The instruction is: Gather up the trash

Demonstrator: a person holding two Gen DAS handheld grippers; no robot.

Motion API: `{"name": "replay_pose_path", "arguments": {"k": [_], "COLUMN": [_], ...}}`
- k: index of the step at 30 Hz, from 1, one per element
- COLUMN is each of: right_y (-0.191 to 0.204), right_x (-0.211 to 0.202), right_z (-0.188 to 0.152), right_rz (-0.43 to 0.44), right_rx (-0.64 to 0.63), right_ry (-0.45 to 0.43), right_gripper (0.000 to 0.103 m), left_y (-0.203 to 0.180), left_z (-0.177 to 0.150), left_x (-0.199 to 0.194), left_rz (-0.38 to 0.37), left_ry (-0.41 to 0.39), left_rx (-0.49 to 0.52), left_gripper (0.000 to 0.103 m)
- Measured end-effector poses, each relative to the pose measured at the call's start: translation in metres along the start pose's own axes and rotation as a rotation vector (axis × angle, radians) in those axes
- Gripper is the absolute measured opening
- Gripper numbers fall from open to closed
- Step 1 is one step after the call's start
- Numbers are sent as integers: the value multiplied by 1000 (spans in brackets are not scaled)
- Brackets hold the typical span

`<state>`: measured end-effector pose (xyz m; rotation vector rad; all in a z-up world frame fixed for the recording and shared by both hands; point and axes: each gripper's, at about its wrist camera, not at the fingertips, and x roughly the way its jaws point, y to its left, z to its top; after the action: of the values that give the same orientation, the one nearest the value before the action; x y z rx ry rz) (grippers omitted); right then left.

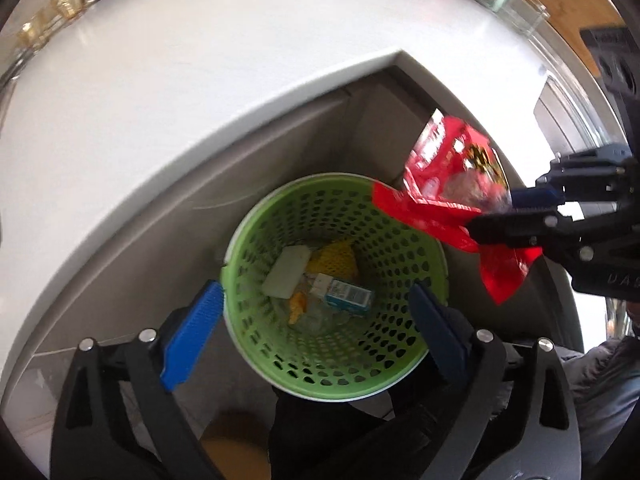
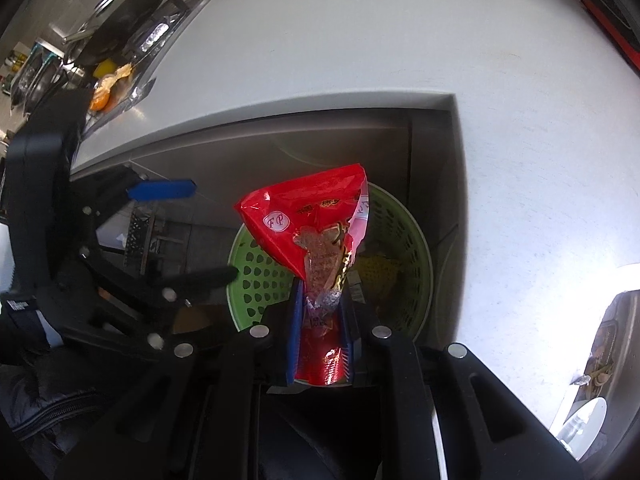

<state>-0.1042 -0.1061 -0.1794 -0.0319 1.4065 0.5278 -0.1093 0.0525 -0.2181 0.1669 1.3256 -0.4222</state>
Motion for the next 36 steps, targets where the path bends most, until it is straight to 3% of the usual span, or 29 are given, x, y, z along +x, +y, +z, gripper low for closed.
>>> {"name": "replay_pose_path", "arguments": {"k": [4, 7, 11, 14, 27, 36], "right_y": [0, 6, 26, 35, 32, 6], "right_x": [3, 11, 23, 25, -2, -33], "right_z": [-2, -4, -6, -5, 14, 32], "right_rz": [-1, -3, -58, -80, -107, -198], "right_rx": [-19, -53, -137, -158, -125, -53], "right_ry": [11, 38, 59, 51, -41, -121], "right_gripper": [20, 28, 80, 94, 99, 101], "left_y": [14, 23, 32, 39, 45, 38], "left_z": [-2, -3, -3, -3, 6, 29], "left_x": [-13, -20, -25, -28, -41, -51], "left_rz": [36, 61, 80, 89, 107, 126], "left_ry": [-17, -26, -29, -34, -79, -117], "left_rx": [-24, -39, -61, -74, -113, -124], "left_gripper": [91, 94, 94, 94, 94, 94]}}
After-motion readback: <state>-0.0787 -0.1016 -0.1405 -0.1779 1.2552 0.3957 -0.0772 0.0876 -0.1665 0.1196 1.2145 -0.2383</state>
